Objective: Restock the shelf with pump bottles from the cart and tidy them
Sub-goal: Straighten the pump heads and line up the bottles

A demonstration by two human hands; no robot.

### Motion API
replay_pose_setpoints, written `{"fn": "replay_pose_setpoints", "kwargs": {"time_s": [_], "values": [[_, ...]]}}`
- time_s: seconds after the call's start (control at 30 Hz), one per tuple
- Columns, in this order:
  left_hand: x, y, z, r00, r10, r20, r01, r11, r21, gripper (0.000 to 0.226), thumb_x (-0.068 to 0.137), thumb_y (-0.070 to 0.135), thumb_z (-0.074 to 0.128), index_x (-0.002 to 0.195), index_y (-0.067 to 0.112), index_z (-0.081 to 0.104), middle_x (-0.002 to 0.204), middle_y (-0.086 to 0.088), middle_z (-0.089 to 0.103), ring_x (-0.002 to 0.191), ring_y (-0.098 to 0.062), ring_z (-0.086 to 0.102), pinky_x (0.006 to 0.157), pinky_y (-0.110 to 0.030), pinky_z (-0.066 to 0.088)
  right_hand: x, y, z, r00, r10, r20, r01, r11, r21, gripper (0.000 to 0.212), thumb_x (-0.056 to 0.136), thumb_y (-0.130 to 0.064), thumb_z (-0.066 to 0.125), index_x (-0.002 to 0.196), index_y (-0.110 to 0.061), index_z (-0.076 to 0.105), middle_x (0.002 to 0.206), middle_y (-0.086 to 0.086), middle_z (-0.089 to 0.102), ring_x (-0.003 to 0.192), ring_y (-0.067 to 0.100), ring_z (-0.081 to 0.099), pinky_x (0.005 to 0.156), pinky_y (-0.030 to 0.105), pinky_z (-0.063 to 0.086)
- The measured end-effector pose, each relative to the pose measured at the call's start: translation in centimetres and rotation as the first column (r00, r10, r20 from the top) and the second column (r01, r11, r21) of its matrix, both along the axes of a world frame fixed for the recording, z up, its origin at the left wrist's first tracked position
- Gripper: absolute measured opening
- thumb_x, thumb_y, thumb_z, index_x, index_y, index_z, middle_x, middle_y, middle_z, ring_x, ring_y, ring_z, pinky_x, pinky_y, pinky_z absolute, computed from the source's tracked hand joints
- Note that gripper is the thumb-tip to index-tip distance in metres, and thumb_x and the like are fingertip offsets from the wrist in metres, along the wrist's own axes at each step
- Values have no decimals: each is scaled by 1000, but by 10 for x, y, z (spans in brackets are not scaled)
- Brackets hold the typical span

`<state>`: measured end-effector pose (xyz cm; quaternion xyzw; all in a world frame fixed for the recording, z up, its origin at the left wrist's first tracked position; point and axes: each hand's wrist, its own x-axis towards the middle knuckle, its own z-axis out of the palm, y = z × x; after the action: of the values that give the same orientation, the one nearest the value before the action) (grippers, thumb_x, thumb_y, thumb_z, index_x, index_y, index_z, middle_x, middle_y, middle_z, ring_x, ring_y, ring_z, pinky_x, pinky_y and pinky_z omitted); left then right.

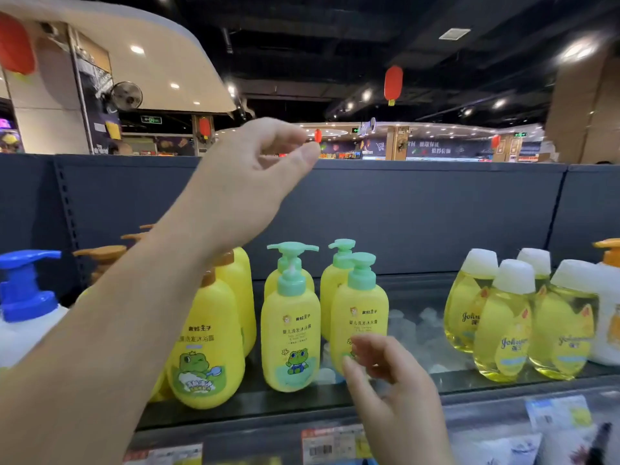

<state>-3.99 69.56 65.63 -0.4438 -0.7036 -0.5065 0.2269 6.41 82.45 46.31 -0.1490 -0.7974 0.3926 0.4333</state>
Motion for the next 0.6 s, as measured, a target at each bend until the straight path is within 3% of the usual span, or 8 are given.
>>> {"fn": "replay_pose_setpoints", "kwargs": {"time_s": [0.07, 0.1, 0.17, 0.2, 0.27, 0.33, 0.5, 0.6], "values": [[34, -33, -69, 978, -58, 202, 20, 982, 188, 19, 82, 47, 62, 99, 40, 66, 104, 27, 67, 94, 13, 60, 67, -2, 45, -9, -17, -10, 991, 76, 106, -74, 997, -23, 35, 74, -31, 69, 105, -44, 58, 98, -22, 68, 100, -4, 61, 86, 9, 47], [49, -42, -108, 931, -133, 338, 52, 970, 239, 20, 77, 49, 65, 96, 41, 68, 112, 29, 65, 100, 13, 60, 76, -2, 46, -14, -22, -14, 983, 93, 156, -87, 995, -41, 43, 77, -29, 70, 117, -38, 57, 108, -23, 65, 104, -4, 60, 93, 12, 46], [60, -44, -169, 755, -200, 624, 139, 980, 145, 43, 51, 47, 85, 89, 33, 71, 137, 20, 53, 116, 6, 54, 100, -24, 46, -23, -27, -14, 965, 101, 242, -86, 994, -72, 59, 82, -27, 68, 136, -30, 45, 124, -19, 58, 115, -1, 54, 102, 17, 41], [58, -46, -196, 737, -179, 651, 202, 979, 41, 51, 41, 44, 88, 86, 26, 72, 146, 12, 45, 121, 1, 49, 107, -33, 42, -25, -29, -12, 955, 108, 277, -89, 993, -80, 65, 83, -28, 66, 141, -30, 37, 131, -18, 55, 119, 0, 52, 104, 18, 39], [46, -40, -220, 718, -130, 684, 241, 968, -69, 38, 54, 31, 82, 85, 19, 64, 146, 11, 35, 120, 2, 45, 108, -27, 37, -29, -33, -9, 935, 110, 337, -86, 993, -86, 74, 85, -30, 64, 147, -29, 24, 139, -16, 50, 123, 2, 49, 105, 21, 36], [34, -26, -214, 717, -20, 697, 149, 981, -124, 18, 71, 20, 72, 83, 22, 58, 133, 18, 40, 112, 7, 49, 99, -17, 41, -33, -35, -8, 920, 91, 382, -68, 995, -74, 77, 87, -30, 61, 150, -27, 16, 143, -10, 47, 126, 6, 47, 106, 24, 36], [16, -24, -206, 755, 96, 648, 102, 960, -262, 14, 77, 16, 60, 84, 26, 53, 116, 19, 52, 94, 4, 53, 76, -7, 41, -37, -34, -11, 909, 81, 408, -75, 997, -32, 73, 89, -27, 57, 151, -21, 18, 142, -2, 48, 129, 12, 45, 107, 28, 38], [14, -26, -206, 711, 89, 697, 108, 966, -233, 16, 73, 22, 61, 87, 27, 55, 111, 14, 58, 99, -7, 59, 86, -21, 47, -36, -34, -11, 904, 80, 420, -85, 996, -7, 71, 90, -27, 56, 150, -19, 20, 140, 0, 49, 126, 12, 46, 104, 26, 38]]}}
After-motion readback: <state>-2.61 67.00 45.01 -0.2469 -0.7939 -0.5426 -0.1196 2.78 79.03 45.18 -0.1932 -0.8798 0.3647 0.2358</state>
